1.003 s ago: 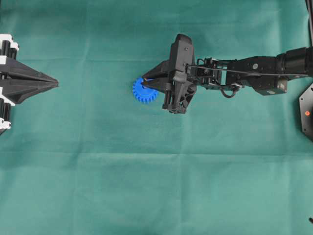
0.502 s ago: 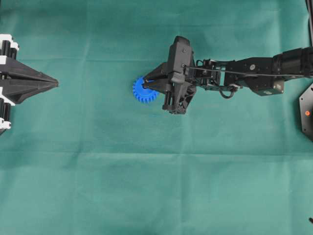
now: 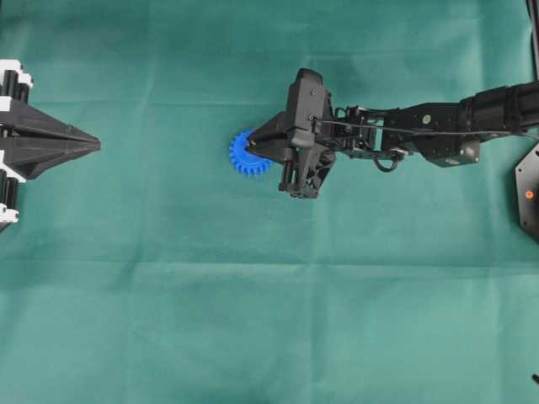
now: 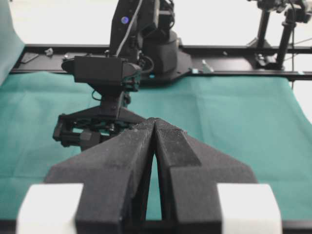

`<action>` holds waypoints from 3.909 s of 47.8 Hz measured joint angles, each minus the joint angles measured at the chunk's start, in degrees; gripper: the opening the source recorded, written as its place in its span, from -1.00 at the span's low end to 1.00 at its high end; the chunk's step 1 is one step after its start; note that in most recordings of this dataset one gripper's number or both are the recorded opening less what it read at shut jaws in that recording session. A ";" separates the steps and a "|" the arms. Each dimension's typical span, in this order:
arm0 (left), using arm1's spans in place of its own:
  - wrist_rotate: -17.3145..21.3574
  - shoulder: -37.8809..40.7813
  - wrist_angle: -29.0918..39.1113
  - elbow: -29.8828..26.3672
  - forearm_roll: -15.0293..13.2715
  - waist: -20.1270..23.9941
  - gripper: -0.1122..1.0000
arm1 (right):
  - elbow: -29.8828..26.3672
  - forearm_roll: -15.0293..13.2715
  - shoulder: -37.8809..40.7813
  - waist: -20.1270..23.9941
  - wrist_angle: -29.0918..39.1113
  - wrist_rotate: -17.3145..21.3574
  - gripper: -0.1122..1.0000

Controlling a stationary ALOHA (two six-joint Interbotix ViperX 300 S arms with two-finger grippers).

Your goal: Insert the shaft placed at a random location into the center hole of the small gear at another random location.

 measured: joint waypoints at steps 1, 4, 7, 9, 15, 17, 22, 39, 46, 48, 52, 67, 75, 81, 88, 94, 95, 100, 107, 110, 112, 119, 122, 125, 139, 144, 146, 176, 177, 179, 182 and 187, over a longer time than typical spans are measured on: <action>0.00 0.00 0.00 0.09 0.09 0.00 -0.79 | 0.00 0.00 0.00 0.09 0.00 0.09 -0.55; 0.00 0.00 0.00 0.09 0.09 0.00 -0.79 | 0.00 0.00 0.00 0.09 0.00 0.00 -0.55; 0.00 -0.09 0.00 0.09 0.09 0.00 -0.79 | 0.00 0.00 0.00 0.09 0.00 0.00 -0.54; 0.00 0.00 0.00 0.09 0.09 0.00 -0.79 | -0.09 0.00 0.00 0.00 0.00 0.00 -0.54; 0.00 0.00 0.00 0.09 0.09 0.00 -0.79 | -0.09 0.00 0.00 0.00 0.00 0.00 -0.34; 0.00 -0.09 0.00 0.09 0.09 0.00 -0.79 | -0.09 0.00 0.00 0.00 0.00 0.00 -0.13; 0.00 0.00 0.00 0.09 0.09 0.00 -0.79 | -0.26 0.00 0.00 0.00 0.00 0.00 0.43; 0.00 0.00 0.00 0.09 0.00 0.00 -0.79 | -1.14 0.00 -3.16 0.70 3.25 0.00 0.69; 0.00 0.00 0.00 0.09 0.09 0.00 -0.79 | -1.14 0.00 -7.47 0.70 5.98 0.00 0.69; 0.00 0.00 0.00 0.09 0.09 0.00 -0.79 | -1.14 0.00 -8.70 0.70 6.68 0.00 0.69; 0.00 0.00 0.00 0.09 0.09 0.00 -0.79 | -0.70 0.00 -11.07 0.70 8.09 0.00 0.69; 0.00 0.00 0.00 0.09 0.00 -0.09 -0.79 | 5.54 0.00 -19.16 0.35 9.32 0.00 0.69; 0.00 0.00 0.00 0.09 0.09 0.00 -0.79 | 10.02 0.00 -23.47 0.18 9.23 0.00 0.69; 0.00 0.00 0.00 0.09 0.09 0.00 -0.79 | 13.27 0.00 -26.98 0.09 9.23 0.00 0.69; 0.00 0.00 0.00 0.09 0.00 0.00 -0.79 | 17.05 0.00 -31.73 -0.18 9.23 0.00 0.69; 0.00 0.00 0.00 0.09 0.09 -0.09 -0.79 | 19.95 0.00 -36.04 -0.79 9.32 0.00 0.69; 0.00 -0.09 0.00 0.09 0.00 -0.09 -0.79 | 20.39 0.00 -36.74 -0.97 9.32 0.00 0.69; 0.00 -0.09 0.00 0.09 0.00 -0.09 -0.79 | 22.15 0.00 -39.73 -1.32 9.32 0.00 0.69; 0.00 0.00 0.00 0.09 0.00 -0.09 -0.79 | 23.82 0.00 -43.42 -1.93 9.32 0.09 0.68; 0.00 0.00 0.00 0.09 0.09 -0.09 -0.79 | 24.17 0.00 -44.21 -2.02 9.32 0.00 0.68; 0.00 0.00 0.00 0.09 0.00 0.00 -0.79 | 24.26 0.00 -44.56 -2.11 9.32 0.00 0.68; 0.00 -0.09 0.09 0.09 0.09 -0.09 -0.79 | 24.43 0.09 -44.82 -2.20 9.32 0.00 0.68; 0.00 -0.09 0.26 0.09 0.09 0.00 -0.79 | 24.43 0.00 -44.82 -2.20 9.32 0.00 0.68; 0.00 0.00 0.44 0.09 0.09 -0.09 -0.79 | 24.52 0.00 -44.82 -2.20 9.32 0.00 0.68; 0.00 -0.09 0.70 0.09 0.00 0.00 -0.79 | 24.52 0.00 -44.82 -2.29 9.32 0.00 0.68; 0.00 0.00 0.70 0.09 0.09 -0.09 -0.79 | 24.52 0.00 -44.82 -2.29 9.32 0.09 0.68; 0.00 0.00 0.70 0.09 0.09 0.00 -0.79 | 24.52 0.00 -44.82 -2.29 9.32 0.00 0.68; -0.09 0.00 0.70 0.09 0.00 0.00 -0.79 | 24.43 0.00 -44.82 -2.29 9.32 0.00 0.68; -0.09 -0.09 0.70 0.18 0.09 -0.09 -0.79 | 24.52 0.00 -44.82 -2.29 9.32 0.00 0.68; -0.09 0.00 0.70 0.09 0.00 0.00 -0.79 | 24.52 0.09 -44.82 -2.29 9.32 0.00 0.68; -0.09 0.00 0.70 0.09 0.00 0.00 -0.79 | 24.43 0.00 -44.82 -2.29 9.32 0.00 0.68; -0.09 0.00 0.70 0.09 0.09 -0.09 -0.79 | 24.52 0.00 -44.82 -2.29 9.32 0.00 0.68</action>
